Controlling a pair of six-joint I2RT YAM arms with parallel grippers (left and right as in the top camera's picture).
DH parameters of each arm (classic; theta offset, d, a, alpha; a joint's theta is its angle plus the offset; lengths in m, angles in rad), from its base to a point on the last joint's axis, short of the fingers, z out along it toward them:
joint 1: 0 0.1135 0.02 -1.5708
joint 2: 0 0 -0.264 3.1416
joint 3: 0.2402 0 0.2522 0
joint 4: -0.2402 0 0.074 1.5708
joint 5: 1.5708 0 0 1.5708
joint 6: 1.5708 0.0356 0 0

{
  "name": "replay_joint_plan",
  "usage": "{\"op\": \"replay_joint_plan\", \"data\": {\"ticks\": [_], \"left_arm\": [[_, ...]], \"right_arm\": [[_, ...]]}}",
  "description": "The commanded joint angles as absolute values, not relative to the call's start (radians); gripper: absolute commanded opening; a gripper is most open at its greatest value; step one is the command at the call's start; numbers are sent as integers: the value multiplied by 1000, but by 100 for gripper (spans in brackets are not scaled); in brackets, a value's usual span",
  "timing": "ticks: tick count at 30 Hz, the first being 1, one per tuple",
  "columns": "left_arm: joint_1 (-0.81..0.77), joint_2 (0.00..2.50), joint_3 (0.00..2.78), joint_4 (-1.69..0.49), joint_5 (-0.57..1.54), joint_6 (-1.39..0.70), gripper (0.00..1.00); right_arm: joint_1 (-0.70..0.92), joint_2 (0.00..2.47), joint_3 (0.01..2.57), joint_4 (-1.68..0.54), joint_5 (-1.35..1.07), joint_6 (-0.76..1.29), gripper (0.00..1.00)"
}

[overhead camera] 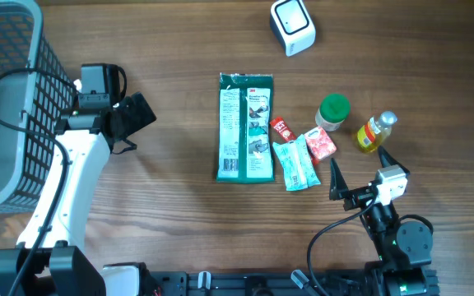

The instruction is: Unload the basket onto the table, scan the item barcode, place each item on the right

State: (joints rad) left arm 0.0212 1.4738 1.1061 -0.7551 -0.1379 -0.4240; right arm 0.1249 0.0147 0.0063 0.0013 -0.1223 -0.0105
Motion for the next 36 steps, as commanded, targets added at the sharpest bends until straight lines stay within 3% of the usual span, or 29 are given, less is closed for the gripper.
{"op": "replay_joint_plan", "data": {"ticks": [1,30,36], "left_arm": [[27,1480,1113,-752,-151,-419,100],[27,1479,1113,-752,-151,-419,100],[26,1362,1113,-752,-151,-419,100]], "right_arm": [[120,3,5,6,-104,-26,99],[120,4,5,6,-104,-26,100],[120,4,5,6,-105,-26,100]]}}
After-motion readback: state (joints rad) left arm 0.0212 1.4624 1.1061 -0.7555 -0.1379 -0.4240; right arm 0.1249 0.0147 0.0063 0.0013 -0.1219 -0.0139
